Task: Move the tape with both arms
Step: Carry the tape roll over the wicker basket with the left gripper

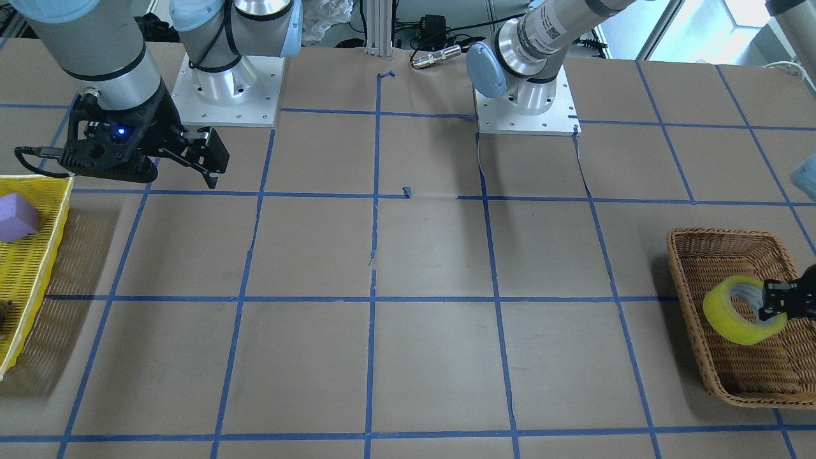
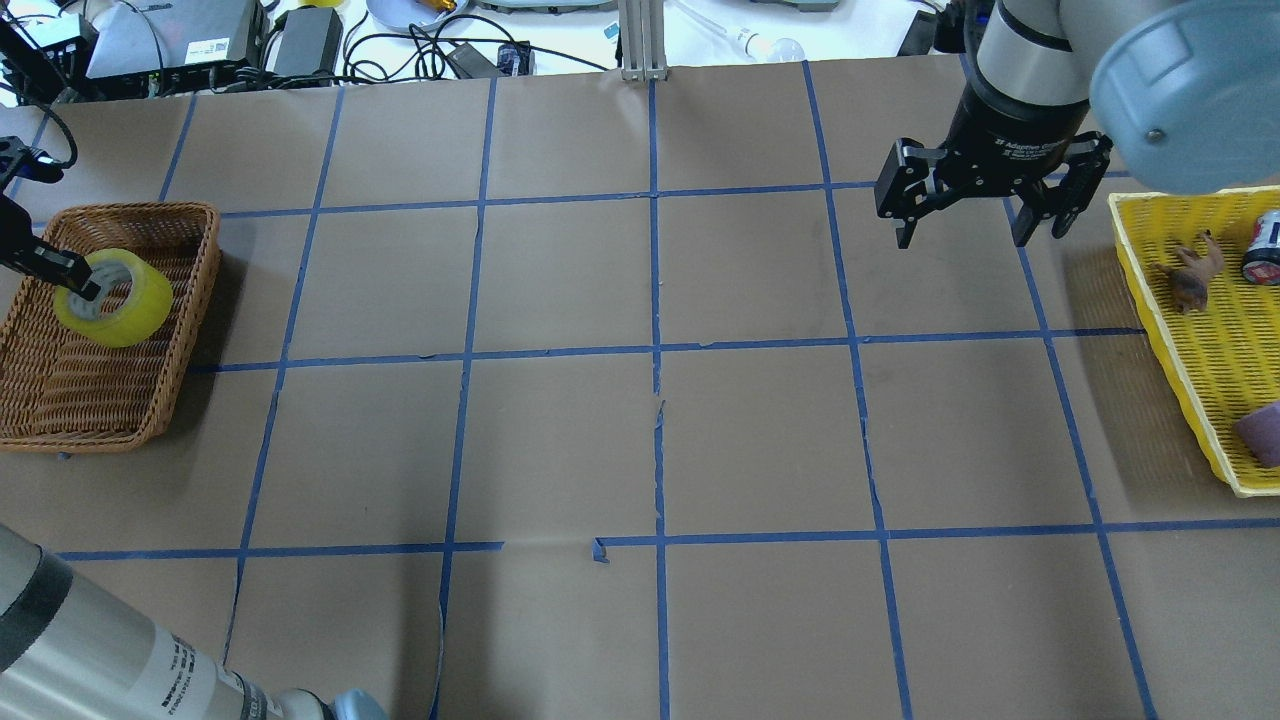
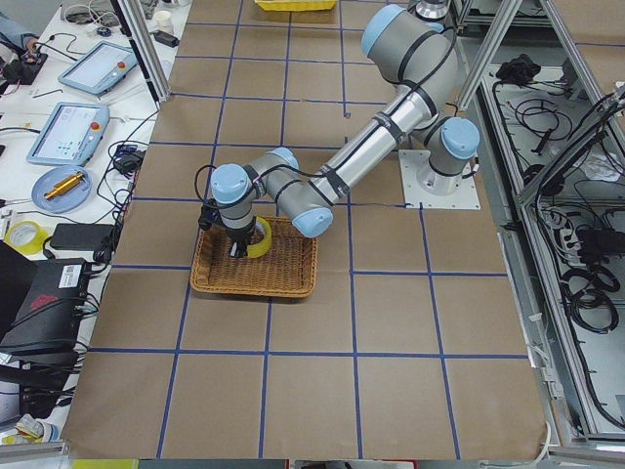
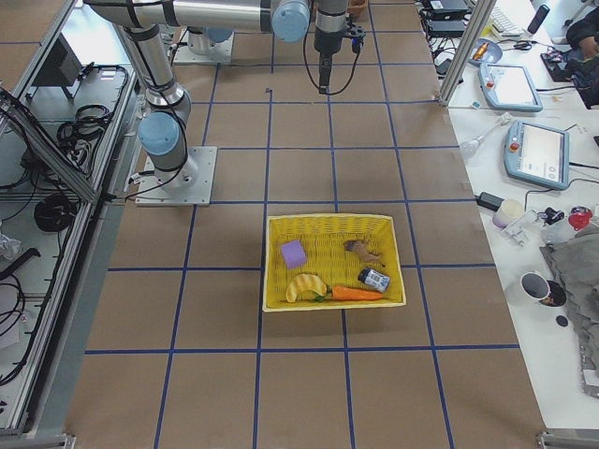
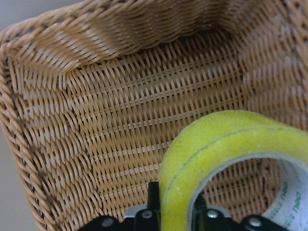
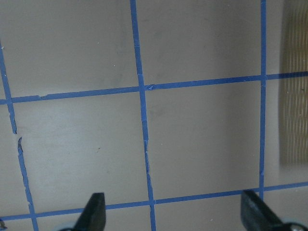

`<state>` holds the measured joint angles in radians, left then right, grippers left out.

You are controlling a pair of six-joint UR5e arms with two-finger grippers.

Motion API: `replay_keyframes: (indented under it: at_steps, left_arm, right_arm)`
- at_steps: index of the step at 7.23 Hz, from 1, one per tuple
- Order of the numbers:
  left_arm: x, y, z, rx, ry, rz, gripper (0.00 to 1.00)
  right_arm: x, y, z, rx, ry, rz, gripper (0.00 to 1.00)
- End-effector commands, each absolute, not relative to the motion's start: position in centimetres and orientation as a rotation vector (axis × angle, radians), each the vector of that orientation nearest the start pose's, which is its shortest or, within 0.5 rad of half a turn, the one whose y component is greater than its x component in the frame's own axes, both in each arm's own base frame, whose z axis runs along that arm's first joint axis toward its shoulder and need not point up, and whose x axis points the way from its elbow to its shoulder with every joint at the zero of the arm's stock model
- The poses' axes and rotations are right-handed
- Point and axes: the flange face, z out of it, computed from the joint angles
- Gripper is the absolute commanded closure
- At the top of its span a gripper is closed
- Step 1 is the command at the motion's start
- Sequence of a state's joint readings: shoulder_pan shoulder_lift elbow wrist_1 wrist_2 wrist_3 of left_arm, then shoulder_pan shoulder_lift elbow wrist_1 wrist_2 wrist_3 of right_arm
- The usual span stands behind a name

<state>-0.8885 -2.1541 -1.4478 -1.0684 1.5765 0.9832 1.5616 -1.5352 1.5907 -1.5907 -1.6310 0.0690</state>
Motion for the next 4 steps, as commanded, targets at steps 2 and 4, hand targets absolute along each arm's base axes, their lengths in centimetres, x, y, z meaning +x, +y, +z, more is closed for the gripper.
replay_keyframes:
  at_steps: [2, 4]
  left_arm:
    - [33.1, -61.8, 23.8, 0.572, 3.084, -0.067, 0.23]
    - [31.4, -62.5, 25.4, 0.586, 3.077, -0.094, 0.19]
  right_arm:
    - [12.4, -50.4, 46.7, 0.114, 3.185, 0.040, 0.00]
    - [12.2, -49.7, 48.2, 0.110, 3.183, -0.006, 0.00]
